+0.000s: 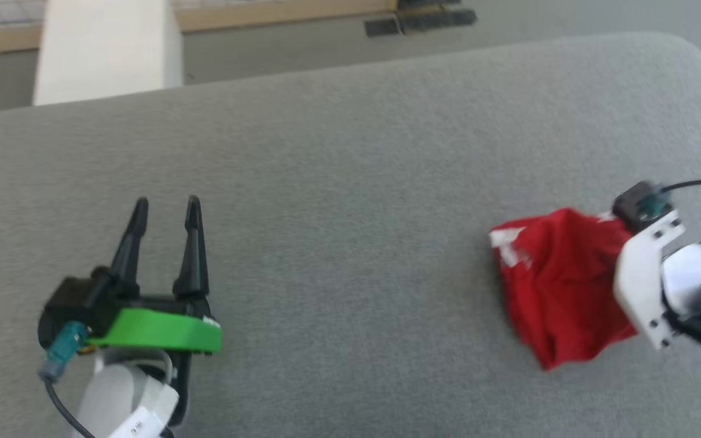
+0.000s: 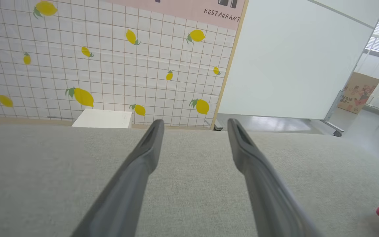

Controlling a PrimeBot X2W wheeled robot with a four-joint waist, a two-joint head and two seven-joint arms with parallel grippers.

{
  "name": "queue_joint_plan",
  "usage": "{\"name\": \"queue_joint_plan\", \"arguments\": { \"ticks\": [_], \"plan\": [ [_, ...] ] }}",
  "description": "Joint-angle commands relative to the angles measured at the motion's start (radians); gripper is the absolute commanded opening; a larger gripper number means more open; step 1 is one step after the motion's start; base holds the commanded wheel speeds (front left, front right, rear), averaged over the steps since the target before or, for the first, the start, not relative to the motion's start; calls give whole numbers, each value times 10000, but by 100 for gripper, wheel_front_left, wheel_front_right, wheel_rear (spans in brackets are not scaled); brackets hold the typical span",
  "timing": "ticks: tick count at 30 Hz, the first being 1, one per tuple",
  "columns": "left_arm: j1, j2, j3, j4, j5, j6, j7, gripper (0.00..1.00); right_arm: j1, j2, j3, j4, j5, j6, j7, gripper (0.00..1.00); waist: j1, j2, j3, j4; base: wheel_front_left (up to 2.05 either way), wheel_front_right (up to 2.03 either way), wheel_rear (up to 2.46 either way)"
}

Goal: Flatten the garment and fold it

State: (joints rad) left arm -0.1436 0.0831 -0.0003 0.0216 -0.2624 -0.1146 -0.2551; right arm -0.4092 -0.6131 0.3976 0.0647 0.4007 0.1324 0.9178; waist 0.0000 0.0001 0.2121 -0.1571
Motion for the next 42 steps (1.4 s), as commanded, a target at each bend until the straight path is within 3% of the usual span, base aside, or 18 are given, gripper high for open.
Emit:
{"name": "queue_joint_plan", "arguments": {
  "ticks": [1, 13, 25, 26, 27, 36, 42],
  "plan": [
    [-328, 223, -11, -180, 160, -37, 66, 100, -301, -123, -202, 197, -92, -17, -262, 0, 0, -1, 1557, -1311, 0, 0, 0],
    [-866, 1266, 190, -2220, 566, 90, 1262, 100, -1599, -1088, -2105, 2316, -846, -17, -2116, 0, 0, -1, 3826, -1753, 0, 0, 0],
    [-410, 2021, 775, -3905, 690, 313, 2334, 100, -2929, -589, -3913, 4664, -2034, -17, -3702, 0, 0, -1, 4759, -2121, 0, 0, 0],
    [-357, 2064, 825, -4021, 692, 338, 2414, 100, -3031, -522, -3993, 4827, -2127, -17, -3831, 37, 0, -1, 4818, -2166, 0, 0, 0],
    [-314, 2102, 859, -4090, 698, 352, 2479, 100, -3108, -484, -4045, 4938, -2214, -17, -3969, 100, 0, -1, 4850, -2200, 0, 0, 0],
    [29, 2246, 1071, -4340, 642, 462, 2619, 100, -3703, -430, -4435, 5664, -2306, -17, -5488, 100, 0, -1, 4709, -2374, 0, 0, 0],
    [-20, 2026, 969, -3929, 517, 547, 2254, 100, -4044, -538, -4168, 5064, -1520, -17, -6877, 100, 0, -1, 4084, -2197, 0, 0, 0]
  ]
}}
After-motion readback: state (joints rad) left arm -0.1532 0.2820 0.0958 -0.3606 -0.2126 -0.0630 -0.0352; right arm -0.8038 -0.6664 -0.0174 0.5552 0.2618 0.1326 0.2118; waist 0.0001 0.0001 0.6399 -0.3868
